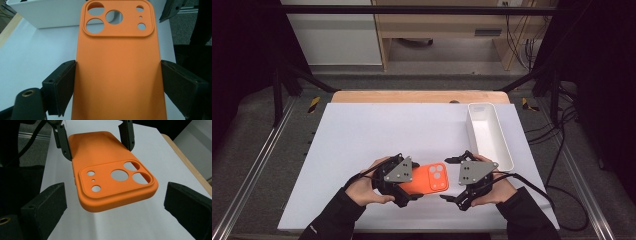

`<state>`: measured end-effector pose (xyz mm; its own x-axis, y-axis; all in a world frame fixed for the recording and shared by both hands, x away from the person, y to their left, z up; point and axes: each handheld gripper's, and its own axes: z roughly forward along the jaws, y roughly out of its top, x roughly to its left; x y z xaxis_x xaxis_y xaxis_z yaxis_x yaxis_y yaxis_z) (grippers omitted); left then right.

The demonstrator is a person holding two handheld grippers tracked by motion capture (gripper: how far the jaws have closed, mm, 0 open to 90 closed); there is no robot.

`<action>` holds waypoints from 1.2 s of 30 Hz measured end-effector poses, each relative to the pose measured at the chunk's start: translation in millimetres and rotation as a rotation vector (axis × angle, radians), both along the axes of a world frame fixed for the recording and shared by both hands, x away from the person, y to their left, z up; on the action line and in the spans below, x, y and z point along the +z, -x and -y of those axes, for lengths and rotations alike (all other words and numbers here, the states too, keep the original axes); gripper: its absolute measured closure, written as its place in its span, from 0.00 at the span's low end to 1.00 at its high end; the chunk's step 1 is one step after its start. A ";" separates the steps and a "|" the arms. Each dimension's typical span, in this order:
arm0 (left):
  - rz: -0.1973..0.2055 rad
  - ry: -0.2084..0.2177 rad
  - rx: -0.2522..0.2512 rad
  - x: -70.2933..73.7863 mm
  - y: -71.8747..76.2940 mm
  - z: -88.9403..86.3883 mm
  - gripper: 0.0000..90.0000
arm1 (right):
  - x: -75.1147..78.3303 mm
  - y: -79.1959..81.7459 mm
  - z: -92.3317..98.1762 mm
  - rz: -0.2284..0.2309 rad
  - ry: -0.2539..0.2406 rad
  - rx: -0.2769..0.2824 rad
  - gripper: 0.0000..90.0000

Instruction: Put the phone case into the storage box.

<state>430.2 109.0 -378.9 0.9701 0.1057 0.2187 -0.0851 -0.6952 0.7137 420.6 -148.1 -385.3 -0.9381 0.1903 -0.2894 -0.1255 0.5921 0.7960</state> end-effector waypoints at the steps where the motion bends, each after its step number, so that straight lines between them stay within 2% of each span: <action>1: 0.002 -0.002 -0.003 0.3 0.1 0.3 0.17 | -0.5 0.0 -0.4 0.000 0.000 0.001 0.05; 4: 0.006 -0.014 -0.007 0.9 0.0 0.6 0.17 | -1.5 -0.8 -1.3 0.006 -0.001 0.012 0.05; 10: 0.008 -0.012 -0.015 0.9 1.4 1.7 0.17 | -4.7 -4.1 -3.4 0.002 0.007 0.031 0.06; 14: 0.004 -0.017 -0.018 -0.6 1.0 2.5 0.17 | -5.9 -6.8 -4.6 -0.010 -0.014 0.053 0.08; 23: 0.000 -0.025 -0.031 -4.7 0.8 5.3 0.17 | -12.1 -9.4 -7.9 -0.028 -0.011 0.111 0.09; 28: -0.004 -0.010 -0.038 -5.9 1.7 5.7 0.17 | -15.2 -11.3 -9.9 -0.031 -0.013 0.129 0.10; 32: -0.003 -0.002 -0.043 -5.1 2.8 5.6 0.17 | -17.0 -12.1 -11.0 -0.018 -0.034 0.133 0.09; 36: 0.000 0.005 -0.047 -5.2 3.0 5.6 0.17 | -18.1 -12.1 -11.9 -0.024 -0.044 0.147 0.10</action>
